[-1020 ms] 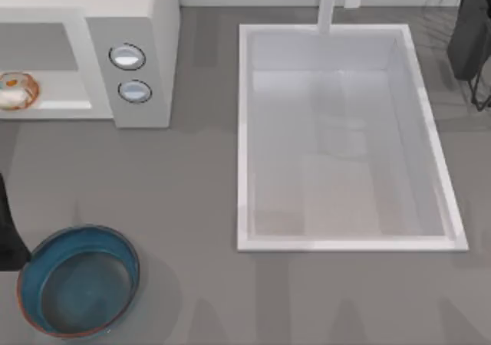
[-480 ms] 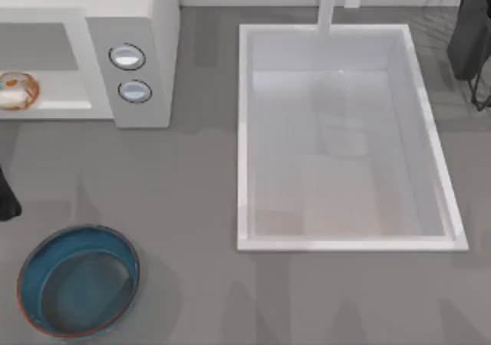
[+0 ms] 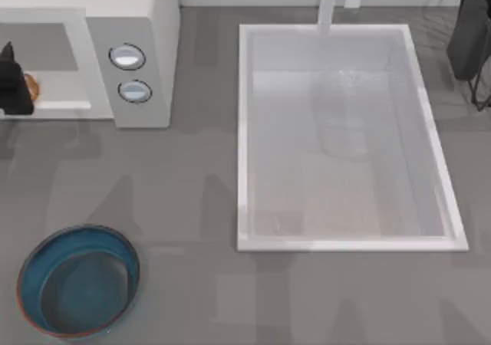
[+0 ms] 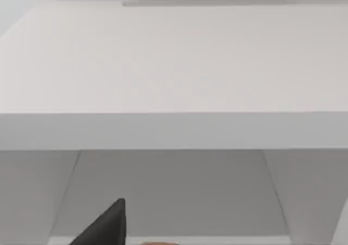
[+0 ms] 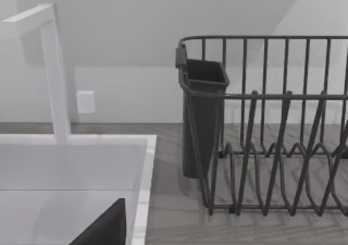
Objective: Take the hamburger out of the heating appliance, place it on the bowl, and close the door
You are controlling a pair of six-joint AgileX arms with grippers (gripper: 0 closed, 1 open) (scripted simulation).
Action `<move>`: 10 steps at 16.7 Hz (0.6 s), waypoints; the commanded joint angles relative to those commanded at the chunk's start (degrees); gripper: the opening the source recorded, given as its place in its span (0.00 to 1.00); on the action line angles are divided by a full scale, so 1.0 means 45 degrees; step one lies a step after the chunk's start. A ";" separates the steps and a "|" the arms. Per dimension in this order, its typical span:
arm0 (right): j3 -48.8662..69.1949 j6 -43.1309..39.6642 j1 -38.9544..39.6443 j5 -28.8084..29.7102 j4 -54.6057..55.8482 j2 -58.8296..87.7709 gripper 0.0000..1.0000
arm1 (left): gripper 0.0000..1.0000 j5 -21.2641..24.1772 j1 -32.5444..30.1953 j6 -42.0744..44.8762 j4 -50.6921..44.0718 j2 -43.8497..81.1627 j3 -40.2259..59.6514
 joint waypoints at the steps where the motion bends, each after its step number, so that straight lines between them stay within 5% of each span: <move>1: 0.0000 0.0000 0.0000 0.0000 0.0000 0.0000 1.00 | 1.00 0.0112 0.0092 0.0044 0.0718 0.1519 0.0524; 10: 0.0000 0.0000 0.0000 0.0000 0.0000 0.0000 1.00 | 1.00 0.0940 0.0774 0.0371 0.6040 1.2904 0.4407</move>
